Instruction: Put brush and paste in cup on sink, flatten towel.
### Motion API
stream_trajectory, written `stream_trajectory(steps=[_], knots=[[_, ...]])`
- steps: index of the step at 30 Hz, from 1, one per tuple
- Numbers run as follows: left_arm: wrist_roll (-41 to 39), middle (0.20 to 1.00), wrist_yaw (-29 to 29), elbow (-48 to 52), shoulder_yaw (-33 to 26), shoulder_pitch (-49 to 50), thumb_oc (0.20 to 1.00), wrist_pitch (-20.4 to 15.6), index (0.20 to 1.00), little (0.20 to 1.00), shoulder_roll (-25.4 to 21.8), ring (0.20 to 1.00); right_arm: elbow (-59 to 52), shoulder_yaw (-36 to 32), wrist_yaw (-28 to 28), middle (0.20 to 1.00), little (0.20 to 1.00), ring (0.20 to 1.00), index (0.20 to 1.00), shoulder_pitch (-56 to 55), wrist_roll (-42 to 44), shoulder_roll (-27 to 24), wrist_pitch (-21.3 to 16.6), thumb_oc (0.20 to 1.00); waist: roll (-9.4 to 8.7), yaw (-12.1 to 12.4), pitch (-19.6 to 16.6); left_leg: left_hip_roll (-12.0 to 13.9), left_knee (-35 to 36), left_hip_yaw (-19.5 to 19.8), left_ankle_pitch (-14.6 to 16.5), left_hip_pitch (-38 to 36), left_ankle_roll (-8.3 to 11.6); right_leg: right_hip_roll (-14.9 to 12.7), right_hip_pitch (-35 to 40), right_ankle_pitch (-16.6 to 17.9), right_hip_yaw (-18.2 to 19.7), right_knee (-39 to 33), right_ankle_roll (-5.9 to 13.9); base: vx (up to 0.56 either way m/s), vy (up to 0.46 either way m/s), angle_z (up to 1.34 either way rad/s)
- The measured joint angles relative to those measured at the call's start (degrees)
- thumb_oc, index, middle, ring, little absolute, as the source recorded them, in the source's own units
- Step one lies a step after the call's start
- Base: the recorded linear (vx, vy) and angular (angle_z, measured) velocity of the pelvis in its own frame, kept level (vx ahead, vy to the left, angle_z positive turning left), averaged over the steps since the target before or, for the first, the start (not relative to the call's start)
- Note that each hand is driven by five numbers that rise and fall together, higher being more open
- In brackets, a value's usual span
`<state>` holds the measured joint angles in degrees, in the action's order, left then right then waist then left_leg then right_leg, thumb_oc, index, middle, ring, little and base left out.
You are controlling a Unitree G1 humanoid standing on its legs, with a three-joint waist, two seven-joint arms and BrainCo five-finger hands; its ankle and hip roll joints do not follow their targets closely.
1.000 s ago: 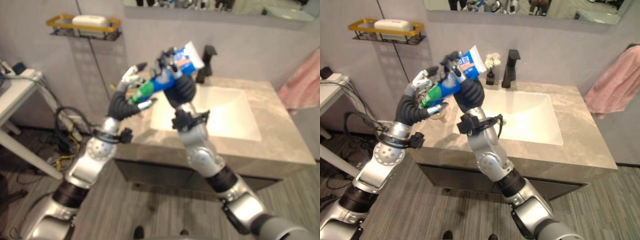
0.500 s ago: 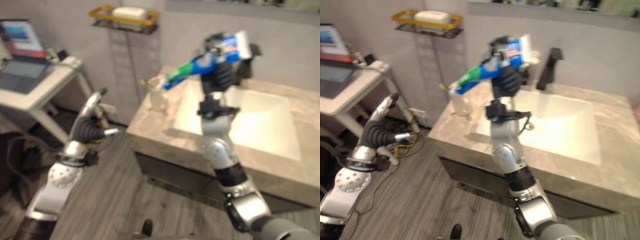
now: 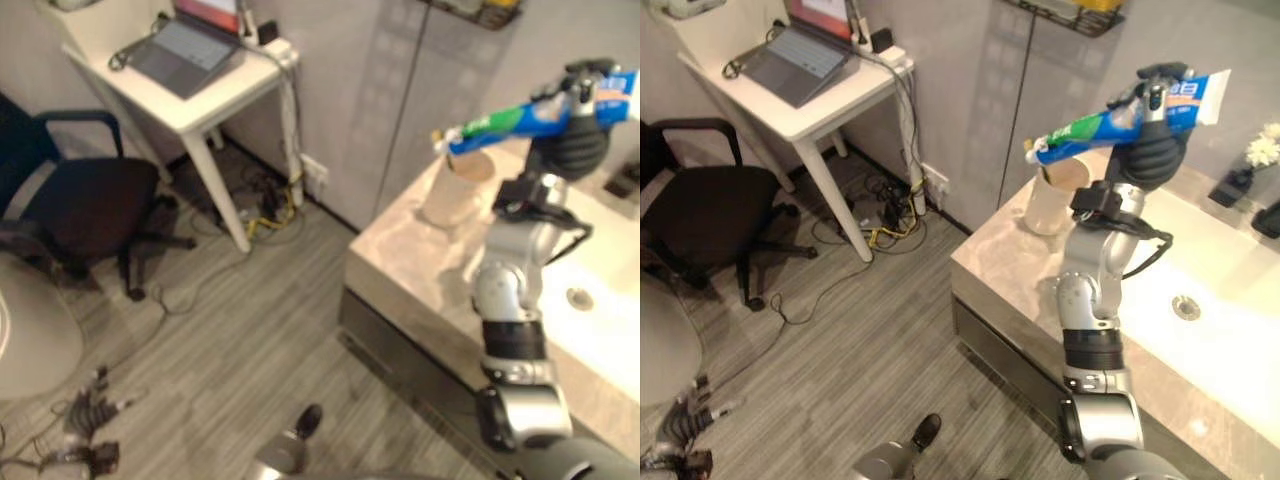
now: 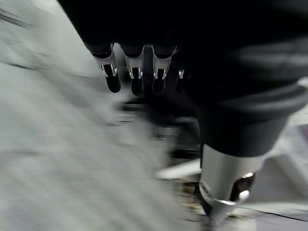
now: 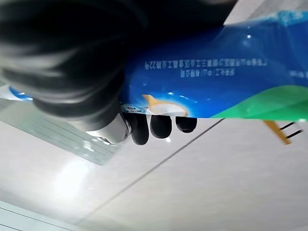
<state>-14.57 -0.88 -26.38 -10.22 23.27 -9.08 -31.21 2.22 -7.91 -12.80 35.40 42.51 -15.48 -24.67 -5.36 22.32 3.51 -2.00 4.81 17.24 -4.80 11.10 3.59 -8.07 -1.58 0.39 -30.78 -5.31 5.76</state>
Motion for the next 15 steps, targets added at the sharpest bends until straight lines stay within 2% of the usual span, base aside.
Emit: stream_trajectory(steps=[4,15], knots=[[1.4,1.000,0.0,-1.0,3.2,-3.8,1.000,-0.2,1.000,1.000,1.0,1.000,1.3,0.3,-1.6,0.200,0.200,0.200,0.200,1.3,-0.6,0.0,-0.1,0.200,-1.73,-0.1,0.4,-0.2,-0.3,-0.3,0.1,0.4,0.10,-0.2,-0.4,0.0,0.4,0.0,0.13,0.01,0.016,-0.03],[2.1,1.000,-0.1,-0.2,5.0,-4.8,1.000,-0.3,1.000,1.000,1.0,1.000,1.3,1.1,-4.8,0.200,0.200,0.200,0.200,3.0,-4.2,-0.8,-0.1,0.200,-1.74,-0.6,0.4,-0.2,-0.9,-1.4,0.1,0.9,-0.05,-0.2,-1.2,0.2,1.8,0.0,0.12,0.00,0.012,-0.05]])
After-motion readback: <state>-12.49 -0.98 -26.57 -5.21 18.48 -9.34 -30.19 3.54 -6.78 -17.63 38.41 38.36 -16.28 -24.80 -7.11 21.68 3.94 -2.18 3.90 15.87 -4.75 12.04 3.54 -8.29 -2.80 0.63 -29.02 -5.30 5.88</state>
